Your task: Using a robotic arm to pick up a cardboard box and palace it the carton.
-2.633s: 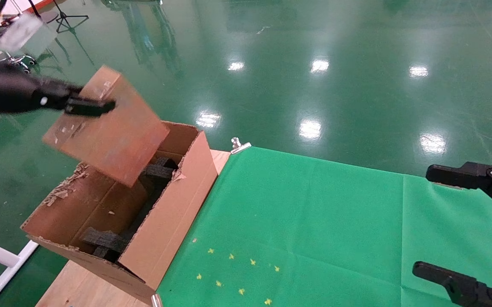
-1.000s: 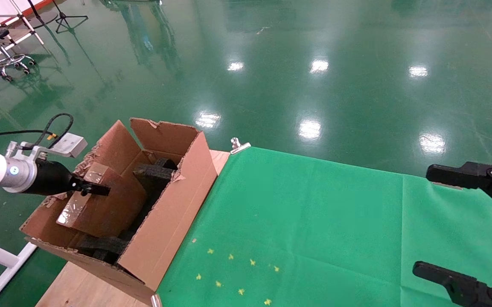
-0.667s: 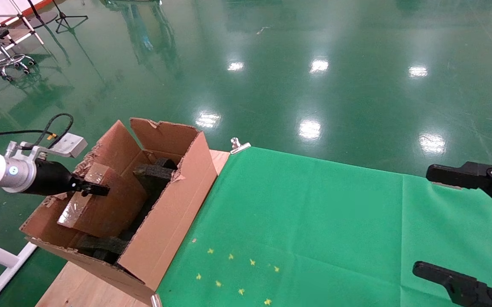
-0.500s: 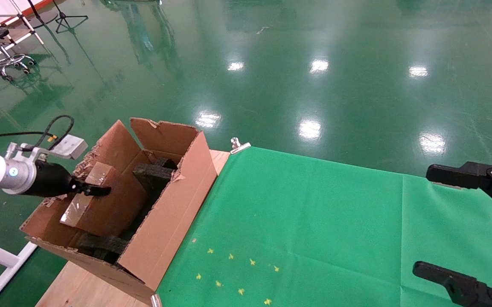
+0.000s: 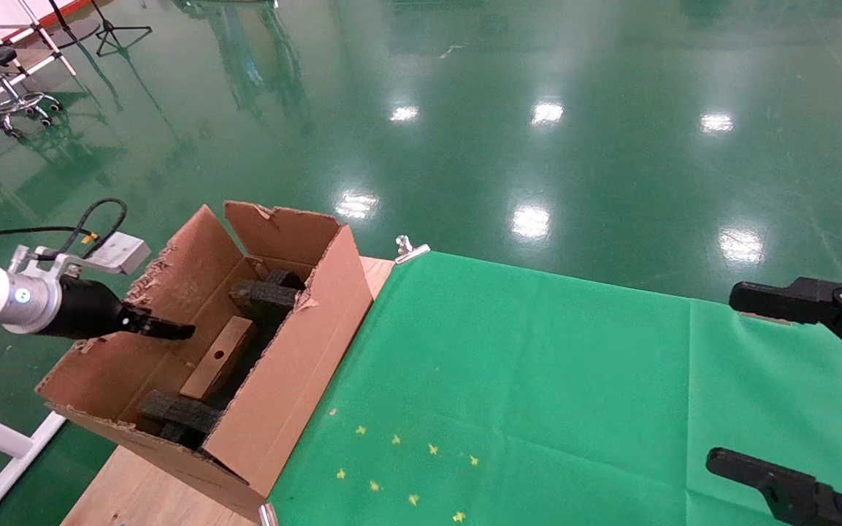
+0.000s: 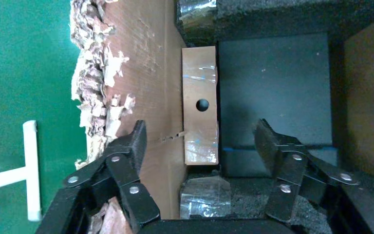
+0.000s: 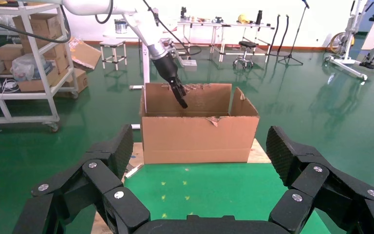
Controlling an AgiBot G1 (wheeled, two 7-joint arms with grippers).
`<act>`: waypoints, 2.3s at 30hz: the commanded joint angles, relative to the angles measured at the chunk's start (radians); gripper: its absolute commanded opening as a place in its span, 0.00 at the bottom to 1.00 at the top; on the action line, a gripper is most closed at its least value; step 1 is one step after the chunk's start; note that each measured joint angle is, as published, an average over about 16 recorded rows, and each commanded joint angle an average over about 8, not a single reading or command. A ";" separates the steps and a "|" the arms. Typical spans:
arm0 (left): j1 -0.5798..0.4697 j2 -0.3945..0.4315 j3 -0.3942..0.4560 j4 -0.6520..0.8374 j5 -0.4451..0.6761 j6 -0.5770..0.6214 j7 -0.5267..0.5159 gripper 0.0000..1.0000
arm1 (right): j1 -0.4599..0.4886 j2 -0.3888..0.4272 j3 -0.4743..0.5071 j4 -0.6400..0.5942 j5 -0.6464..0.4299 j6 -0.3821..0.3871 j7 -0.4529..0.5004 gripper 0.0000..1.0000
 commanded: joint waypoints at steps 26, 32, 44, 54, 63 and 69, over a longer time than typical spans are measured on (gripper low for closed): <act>-0.100 -0.041 -0.020 -0.241 -0.043 0.141 -0.022 1.00 | 0.000 0.000 0.000 0.000 0.000 0.000 0.000 1.00; -0.037 -0.044 -0.045 -0.320 -0.138 0.166 0.002 1.00 | 0.000 0.000 0.000 -0.001 0.000 0.001 0.000 1.00; 0.117 -0.052 -0.107 -0.507 -0.369 0.225 0.060 1.00 | 0.000 0.000 0.000 -0.001 0.000 0.001 0.000 1.00; 0.244 -0.058 -0.159 -0.662 -0.561 0.274 0.108 1.00 | 0.000 0.000 0.000 -0.001 0.000 0.001 0.000 1.00; 0.360 -0.064 -0.206 -0.803 -0.737 0.318 0.151 1.00 | 0.000 0.000 0.000 -0.001 0.000 0.001 0.000 1.00; 0.437 -0.068 -0.237 -0.897 -0.852 0.348 0.180 1.00 | 0.000 0.000 0.000 -0.001 0.000 0.001 0.000 1.00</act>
